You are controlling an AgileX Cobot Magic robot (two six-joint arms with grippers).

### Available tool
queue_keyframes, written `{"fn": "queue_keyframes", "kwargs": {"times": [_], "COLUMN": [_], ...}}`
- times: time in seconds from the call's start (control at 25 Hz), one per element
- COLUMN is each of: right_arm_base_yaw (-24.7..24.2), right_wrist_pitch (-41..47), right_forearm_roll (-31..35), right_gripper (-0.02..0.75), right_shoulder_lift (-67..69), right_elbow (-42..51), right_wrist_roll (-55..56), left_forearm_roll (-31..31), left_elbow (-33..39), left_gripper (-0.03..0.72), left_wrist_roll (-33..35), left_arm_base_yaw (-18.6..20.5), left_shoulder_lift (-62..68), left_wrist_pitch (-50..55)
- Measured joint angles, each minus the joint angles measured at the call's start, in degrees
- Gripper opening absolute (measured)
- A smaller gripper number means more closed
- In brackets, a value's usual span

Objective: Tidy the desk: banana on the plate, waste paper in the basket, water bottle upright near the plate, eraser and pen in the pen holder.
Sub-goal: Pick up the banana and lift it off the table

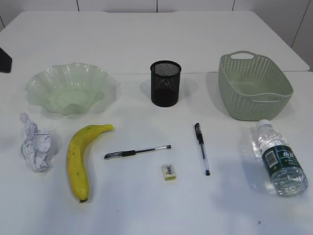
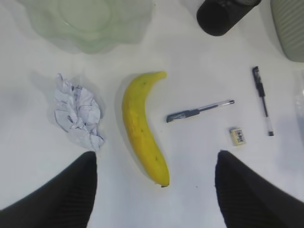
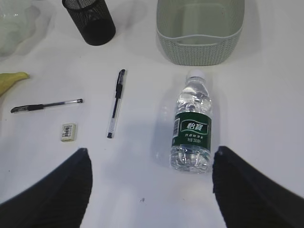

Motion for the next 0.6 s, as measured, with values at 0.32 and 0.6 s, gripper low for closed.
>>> {"fn": "queue_keyframes", "kwargs": {"times": [0.32, 0.6], "right_arm_base_yaw": [0.0, 0.0], "right_wrist_pitch": [-0.1, -0.1], "right_forearm_roll": [1.0, 1.1], "right_gripper": [0.587, 0.587], "right_shoulder_lift": [1.1, 2.6], "right_elbow": [0.0, 0.0], "right_wrist_roll": [0.2, 0.3], "left_forearm_roll": [8.6, 14.4], "left_elbow": [-0.1, -0.3], "left_gripper": [0.542, 0.541], "left_wrist_roll": [-13.1, -23.4], "left_arm_base_yaw": [-12.3, -18.3], "left_shoulder_lift": [12.4, 24.4], "left_wrist_pitch": [-6.4, -11.1]}}
